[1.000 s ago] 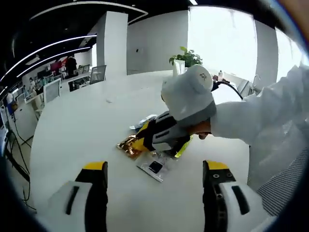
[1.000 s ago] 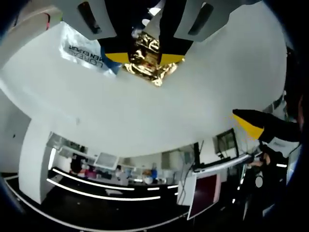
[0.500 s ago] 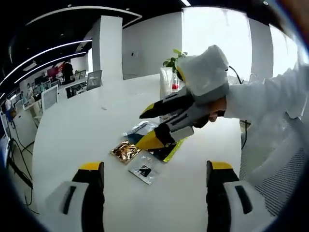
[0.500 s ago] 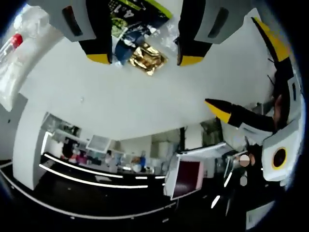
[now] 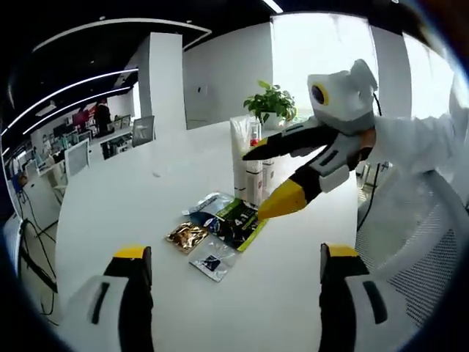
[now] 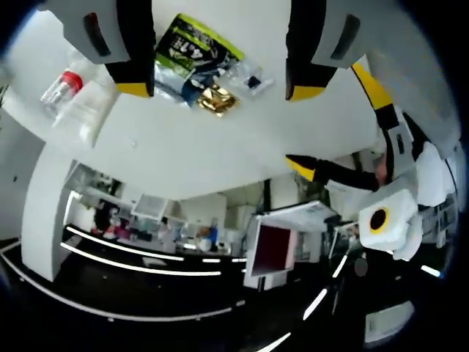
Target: Arrange the skincare products in the storage area until every visible bottle or jar stands upright without overlapping.
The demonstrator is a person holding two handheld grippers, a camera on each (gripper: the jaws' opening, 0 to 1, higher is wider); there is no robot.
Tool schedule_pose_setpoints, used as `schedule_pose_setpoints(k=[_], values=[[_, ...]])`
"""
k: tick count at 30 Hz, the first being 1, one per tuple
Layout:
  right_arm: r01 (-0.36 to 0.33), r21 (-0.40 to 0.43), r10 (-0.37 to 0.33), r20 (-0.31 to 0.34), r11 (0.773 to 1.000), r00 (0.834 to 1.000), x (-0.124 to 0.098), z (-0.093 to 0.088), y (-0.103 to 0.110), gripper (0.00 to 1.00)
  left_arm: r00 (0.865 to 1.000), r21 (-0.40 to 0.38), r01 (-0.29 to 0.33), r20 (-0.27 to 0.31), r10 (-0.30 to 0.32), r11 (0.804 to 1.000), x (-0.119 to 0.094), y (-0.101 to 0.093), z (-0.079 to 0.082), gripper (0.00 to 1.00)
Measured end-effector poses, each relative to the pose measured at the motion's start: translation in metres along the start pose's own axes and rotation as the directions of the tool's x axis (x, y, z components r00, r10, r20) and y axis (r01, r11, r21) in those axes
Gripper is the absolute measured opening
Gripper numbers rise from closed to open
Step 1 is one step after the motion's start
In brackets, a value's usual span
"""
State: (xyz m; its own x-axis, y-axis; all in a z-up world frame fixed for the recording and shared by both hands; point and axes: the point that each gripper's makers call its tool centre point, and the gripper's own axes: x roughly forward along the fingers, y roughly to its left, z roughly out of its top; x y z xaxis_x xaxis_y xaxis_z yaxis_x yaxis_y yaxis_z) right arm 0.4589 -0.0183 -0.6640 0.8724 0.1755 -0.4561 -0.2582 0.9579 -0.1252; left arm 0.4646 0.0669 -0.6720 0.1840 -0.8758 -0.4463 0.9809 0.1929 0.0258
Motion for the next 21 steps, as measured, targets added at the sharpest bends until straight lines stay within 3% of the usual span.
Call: schedule_pose_setpoints(k=[4, 9, 13, 21], values=[[0.020, 0.044, -0.020, -0.004, 0.999, 1.000, -0.014, -0.007, -0.007, 0.79, 1.000, 0.013, 0.005, 0.004, -0.005, 1.000, -0.005, -0.006, 0.004, 0.91], [0.048, 0.037, -0.047, -0.015, 0.998, 0.999, -0.032, -0.010, -0.015, 0.85, 1.000, 0.031, 0.002, 0.010, -0.002, 1.000, -0.009, -0.012, 0.010, 0.94], [0.050, 0.084, -0.049, -0.010, 0.995, 0.999, -0.046, -0.010, -0.017, 0.90, 1.000, 0.034, 0.002, -0.004, -0.002, 0.999, -0.011, -0.016, 0.008, 0.96], [0.100, 0.093, -0.101, -0.001, 0.991, 0.995, -0.075, -0.013, -0.025, 0.97, 1.000, 0.023, -0.005, -0.006, 0.005, 1.000, -0.020, -0.023, 0.008, 0.99]])
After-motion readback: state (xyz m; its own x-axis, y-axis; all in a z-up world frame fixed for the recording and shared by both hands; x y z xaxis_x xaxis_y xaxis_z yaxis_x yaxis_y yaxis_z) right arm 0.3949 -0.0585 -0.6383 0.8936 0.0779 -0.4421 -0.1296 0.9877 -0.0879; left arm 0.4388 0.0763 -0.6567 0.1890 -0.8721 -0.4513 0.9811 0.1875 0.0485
